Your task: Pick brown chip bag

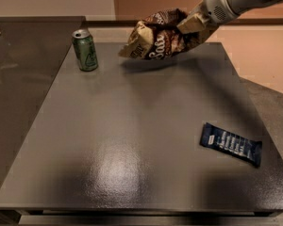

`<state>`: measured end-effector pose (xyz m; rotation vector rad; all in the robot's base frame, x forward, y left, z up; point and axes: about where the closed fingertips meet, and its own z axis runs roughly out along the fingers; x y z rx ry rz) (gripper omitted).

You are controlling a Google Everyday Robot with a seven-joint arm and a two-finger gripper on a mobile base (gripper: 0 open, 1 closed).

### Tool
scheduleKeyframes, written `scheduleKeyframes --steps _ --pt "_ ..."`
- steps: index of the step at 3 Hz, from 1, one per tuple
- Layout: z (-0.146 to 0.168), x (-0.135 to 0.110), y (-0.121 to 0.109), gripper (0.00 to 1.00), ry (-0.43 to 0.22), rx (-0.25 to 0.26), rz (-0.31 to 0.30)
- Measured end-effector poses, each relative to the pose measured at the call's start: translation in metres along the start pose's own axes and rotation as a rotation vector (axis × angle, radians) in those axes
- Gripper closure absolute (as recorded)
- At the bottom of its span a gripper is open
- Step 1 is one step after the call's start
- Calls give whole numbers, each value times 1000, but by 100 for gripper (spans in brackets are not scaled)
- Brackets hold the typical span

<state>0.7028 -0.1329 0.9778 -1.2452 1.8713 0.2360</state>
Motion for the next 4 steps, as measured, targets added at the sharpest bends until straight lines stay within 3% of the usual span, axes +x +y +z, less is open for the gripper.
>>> scheduleKeyframes --steps 1,3,4 --pt "-30 -26 4 100 -57 22 -68" --pt "-74 -62 16 100 -158 13 -210" --pt "-74 -62 16 100 -158 13 -211"
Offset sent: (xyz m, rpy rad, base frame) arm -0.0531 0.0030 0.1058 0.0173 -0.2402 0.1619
